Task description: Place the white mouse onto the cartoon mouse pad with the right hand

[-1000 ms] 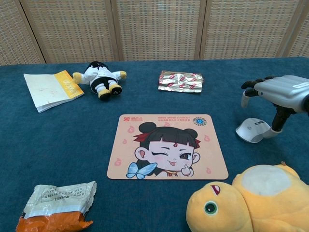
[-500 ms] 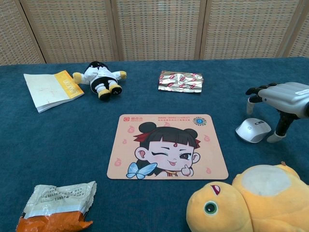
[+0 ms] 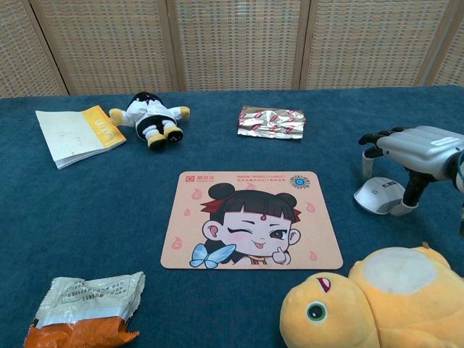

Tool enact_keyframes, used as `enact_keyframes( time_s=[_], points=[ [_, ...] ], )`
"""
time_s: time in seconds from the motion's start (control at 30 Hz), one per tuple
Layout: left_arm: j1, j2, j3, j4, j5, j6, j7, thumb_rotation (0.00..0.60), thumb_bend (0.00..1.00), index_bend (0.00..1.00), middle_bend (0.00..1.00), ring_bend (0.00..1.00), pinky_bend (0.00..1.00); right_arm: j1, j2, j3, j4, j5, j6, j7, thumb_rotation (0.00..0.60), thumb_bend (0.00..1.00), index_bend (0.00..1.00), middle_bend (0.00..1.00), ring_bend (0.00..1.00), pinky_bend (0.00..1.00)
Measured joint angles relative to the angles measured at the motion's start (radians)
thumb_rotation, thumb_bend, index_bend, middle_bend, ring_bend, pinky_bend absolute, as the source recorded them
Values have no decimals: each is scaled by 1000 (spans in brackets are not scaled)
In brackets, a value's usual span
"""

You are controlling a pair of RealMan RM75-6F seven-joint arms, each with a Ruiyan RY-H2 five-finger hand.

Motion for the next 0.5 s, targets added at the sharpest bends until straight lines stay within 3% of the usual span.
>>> enact_keyframes(
  time_s=[0.5],
  points=[
    [-4,-5,-1,2,-9,-11,9,600,55,0,0,0,0,7,-12,-1,33,-6,-10,11,600,0,402,66,0,0]
  ],
)
